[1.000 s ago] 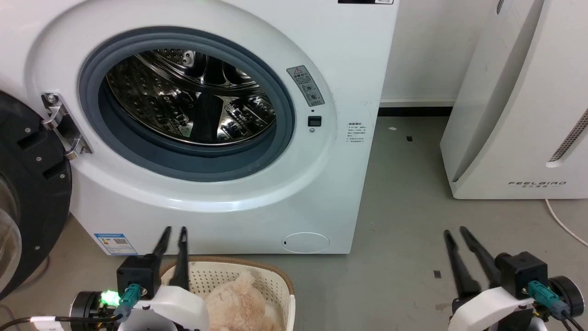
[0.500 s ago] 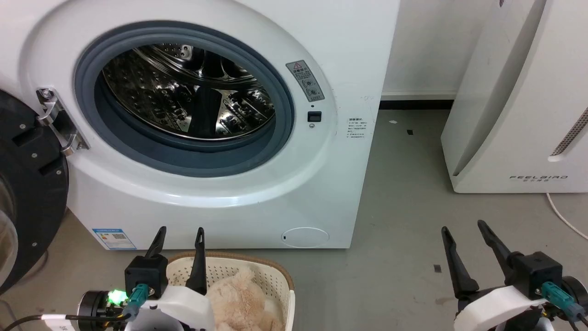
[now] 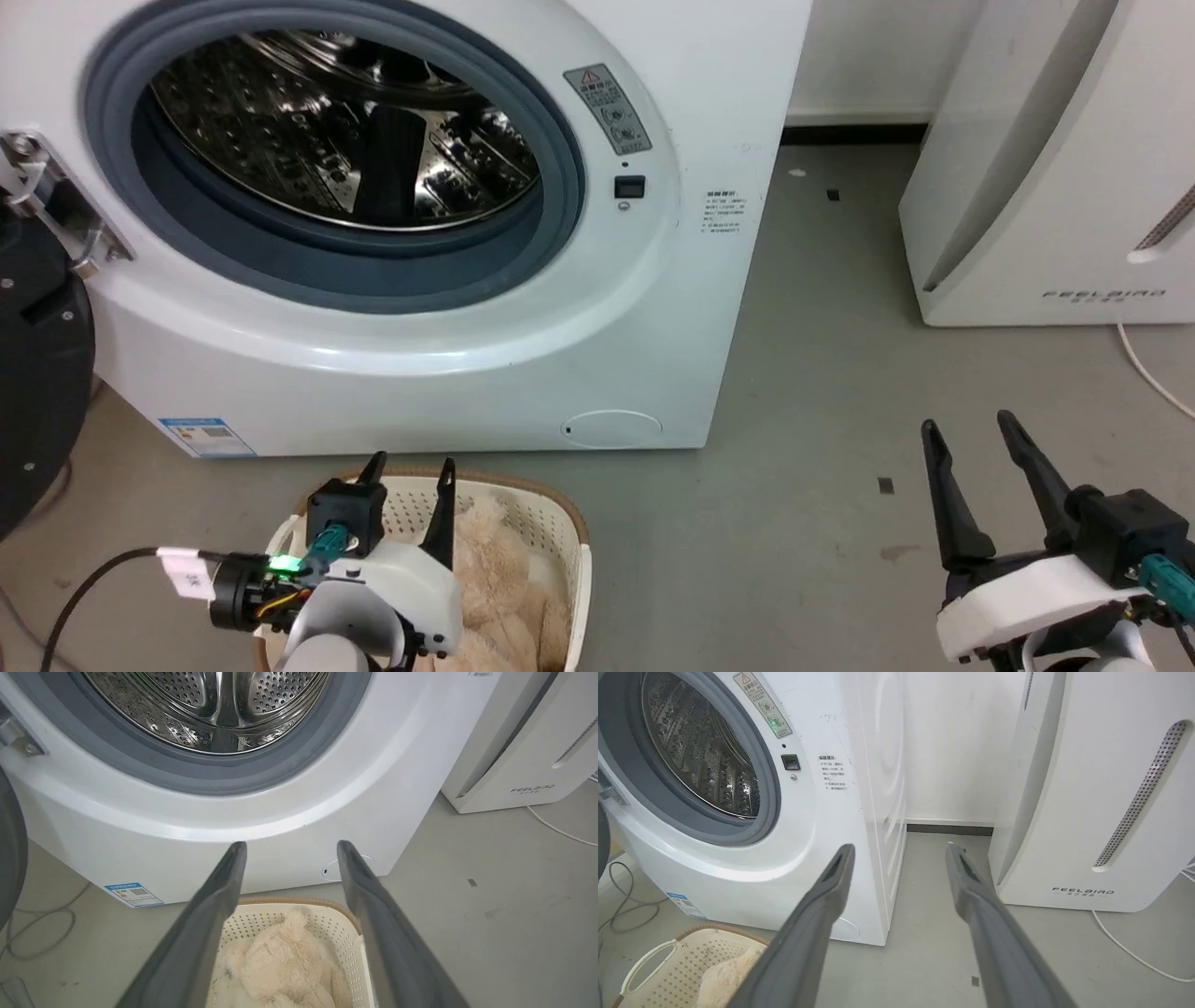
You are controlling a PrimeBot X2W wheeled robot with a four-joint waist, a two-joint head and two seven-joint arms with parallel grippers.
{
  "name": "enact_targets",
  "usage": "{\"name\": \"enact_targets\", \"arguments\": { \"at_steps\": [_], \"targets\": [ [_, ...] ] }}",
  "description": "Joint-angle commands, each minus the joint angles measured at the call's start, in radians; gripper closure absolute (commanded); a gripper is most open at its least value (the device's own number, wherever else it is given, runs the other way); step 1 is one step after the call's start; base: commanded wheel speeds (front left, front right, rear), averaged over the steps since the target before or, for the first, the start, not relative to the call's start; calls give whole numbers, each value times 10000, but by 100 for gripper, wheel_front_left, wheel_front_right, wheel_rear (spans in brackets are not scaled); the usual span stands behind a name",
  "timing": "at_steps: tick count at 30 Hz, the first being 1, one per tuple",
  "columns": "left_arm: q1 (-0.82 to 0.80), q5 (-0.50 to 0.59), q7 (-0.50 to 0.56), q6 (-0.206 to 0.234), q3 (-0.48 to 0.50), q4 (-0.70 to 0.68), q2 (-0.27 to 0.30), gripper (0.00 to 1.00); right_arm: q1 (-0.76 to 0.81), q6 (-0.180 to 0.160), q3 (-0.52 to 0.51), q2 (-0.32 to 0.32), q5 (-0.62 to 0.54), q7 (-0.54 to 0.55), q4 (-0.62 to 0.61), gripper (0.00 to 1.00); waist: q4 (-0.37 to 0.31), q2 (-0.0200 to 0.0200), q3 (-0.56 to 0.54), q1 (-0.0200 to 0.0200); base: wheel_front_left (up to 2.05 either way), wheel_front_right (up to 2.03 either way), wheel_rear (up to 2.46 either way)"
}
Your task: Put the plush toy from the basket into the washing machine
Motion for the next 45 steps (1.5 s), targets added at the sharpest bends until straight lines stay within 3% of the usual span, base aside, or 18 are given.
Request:
{"name": "enact_targets", "arguments": {
  "at_steps": [1, 28, 45],
  "targets": [
    [-378, -108, 70, -61, -97, 444, 74, 0, -227, 2, -55, -3, 167, -123, -103, 0, -49, 0, 278, 0, 0, 0, 0],
    [-2971, -1275, 815, -259, -407, 3548, 853, 0, -1365, 3, -610, -5, 837, -706, -804, 0, -218, 0, 3962, 0, 0, 0, 0],
    [-4214, -1861, 1366, -289, -799, 5303, 835, 0, -1909, 4, -876, -6, 1172, -1059, -1376, 0, -98, 0, 5603, 0, 0, 0, 0]
  ]
}}
